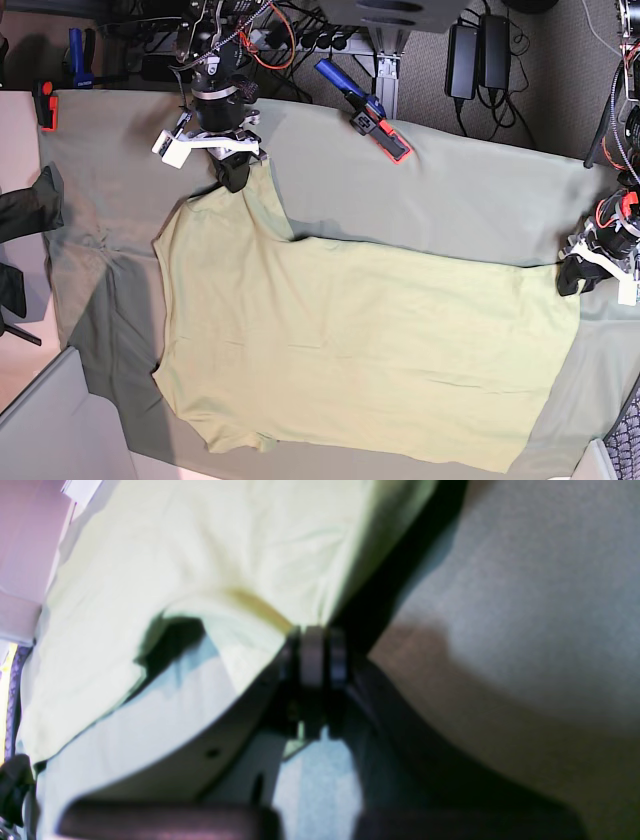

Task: Fold the T-shirt properly
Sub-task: 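Lift and pull the shirt with both grippers to straighten it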

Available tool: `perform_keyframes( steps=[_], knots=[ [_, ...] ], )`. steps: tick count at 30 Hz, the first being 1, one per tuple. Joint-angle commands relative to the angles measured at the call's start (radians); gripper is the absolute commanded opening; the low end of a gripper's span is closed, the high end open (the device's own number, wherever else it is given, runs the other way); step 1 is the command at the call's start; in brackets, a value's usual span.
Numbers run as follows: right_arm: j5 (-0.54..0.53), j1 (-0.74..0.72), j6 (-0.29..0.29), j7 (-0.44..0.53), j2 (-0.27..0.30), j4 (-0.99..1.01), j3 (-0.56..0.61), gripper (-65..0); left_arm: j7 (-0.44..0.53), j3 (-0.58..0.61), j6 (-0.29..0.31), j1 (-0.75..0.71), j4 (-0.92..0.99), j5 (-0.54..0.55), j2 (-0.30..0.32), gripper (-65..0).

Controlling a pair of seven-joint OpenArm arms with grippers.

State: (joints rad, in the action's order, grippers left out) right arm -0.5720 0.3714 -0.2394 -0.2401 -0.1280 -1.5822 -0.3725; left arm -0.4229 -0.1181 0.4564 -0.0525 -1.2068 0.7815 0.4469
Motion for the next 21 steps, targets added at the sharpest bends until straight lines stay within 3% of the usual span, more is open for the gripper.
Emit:
perform_keyframes(
  steps=[1, 2, 4, 7, 11, 15, 21],
  knots=[
    [-0.010, 0.008, -0.032, -0.008, -0.002, -0.010, 0.002, -65.0, -0.014, 0.000, 0.001, 0.002, -0.008, -0.005, 0.016, -60.2],
    [-0.010, 0.008, -0.041, -0.019, -0.002, -0.011, 0.001, -65.0, -0.008, 0.000, 0.002, 0.002, -0.009, -0.013, 0.019, -65.0],
    [-0.011, 0.004, -0.053, -0.064, 0.000, -0.022, -0.001, -65.0, -0.004, -0.001, 0.042, 0.002, -0.012, -0.039, 0.029, -65.0],
    [-0.047, 0.015, -0.056, -0.134, 0.028, -0.063, -0.002, -65.0, -0.005, -0.018, 0.242, -0.002, -0.013, 0.007, 0.056, -65.0],
    [-0.077, 0.094, -0.056, -0.169, 0.082, -0.164, -0.003, -65.0, -0.032, -0.034, 0.242, -0.038, -0.014, 0.173, 0.135, -65.0],
    [-0.098, 0.192, -0.057, -0.169, 0.137, -0.262, -0.006, -65.0, -0.053, -0.034, 0.242, -0.082, -0.014, 0.254, 0.201, -65.0],
    [-0.116, 0.312, -0.080, -0.178, 0.204, -0.359, -0.048, -65.0, -0.135, -0.093, 0.242, -0.165, -0.017, 0.380, 0.241, -65.0]
  ],
)
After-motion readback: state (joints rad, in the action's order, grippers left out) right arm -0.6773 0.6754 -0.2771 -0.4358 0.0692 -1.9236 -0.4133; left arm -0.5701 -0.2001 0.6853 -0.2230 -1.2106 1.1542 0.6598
